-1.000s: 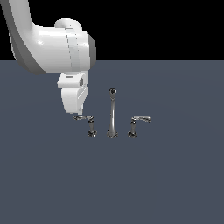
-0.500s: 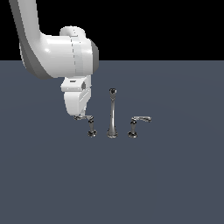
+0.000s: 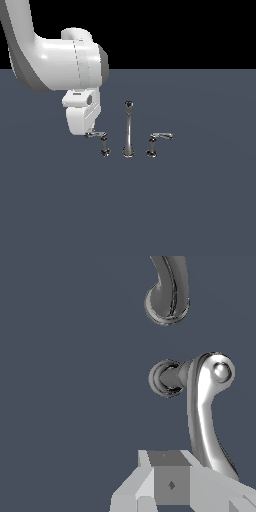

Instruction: Turn on the faucet by rotating a designated handle.

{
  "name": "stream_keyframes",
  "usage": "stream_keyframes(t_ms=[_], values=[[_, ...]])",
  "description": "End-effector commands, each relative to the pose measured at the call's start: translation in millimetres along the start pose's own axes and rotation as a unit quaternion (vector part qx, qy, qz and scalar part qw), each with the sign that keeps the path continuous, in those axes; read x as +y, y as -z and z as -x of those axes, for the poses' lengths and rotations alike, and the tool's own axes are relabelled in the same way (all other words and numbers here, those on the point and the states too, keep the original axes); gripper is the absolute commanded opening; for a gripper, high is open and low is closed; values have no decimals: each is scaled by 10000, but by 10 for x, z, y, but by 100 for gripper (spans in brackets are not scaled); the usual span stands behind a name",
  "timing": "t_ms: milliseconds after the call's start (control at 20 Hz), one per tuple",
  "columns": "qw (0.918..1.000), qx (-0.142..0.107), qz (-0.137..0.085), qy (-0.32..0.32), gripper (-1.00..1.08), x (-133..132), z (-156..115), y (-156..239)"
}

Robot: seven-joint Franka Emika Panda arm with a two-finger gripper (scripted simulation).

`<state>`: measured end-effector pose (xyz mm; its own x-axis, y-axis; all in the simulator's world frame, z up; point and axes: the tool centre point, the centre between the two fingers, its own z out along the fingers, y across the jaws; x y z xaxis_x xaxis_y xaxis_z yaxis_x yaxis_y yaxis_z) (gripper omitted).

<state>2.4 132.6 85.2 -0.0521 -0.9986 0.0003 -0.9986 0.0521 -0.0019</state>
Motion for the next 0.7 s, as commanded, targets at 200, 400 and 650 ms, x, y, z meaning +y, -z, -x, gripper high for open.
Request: stream_keyframes(t_ms=[200, 400, 650], values=[[10000, -23, -31, -6, -100, 98, 70, 2], [10000, -19, -24, -4, -100, 229, 37, 4], [10000, -12, -10, 0, -100, 396, -2, 1]])
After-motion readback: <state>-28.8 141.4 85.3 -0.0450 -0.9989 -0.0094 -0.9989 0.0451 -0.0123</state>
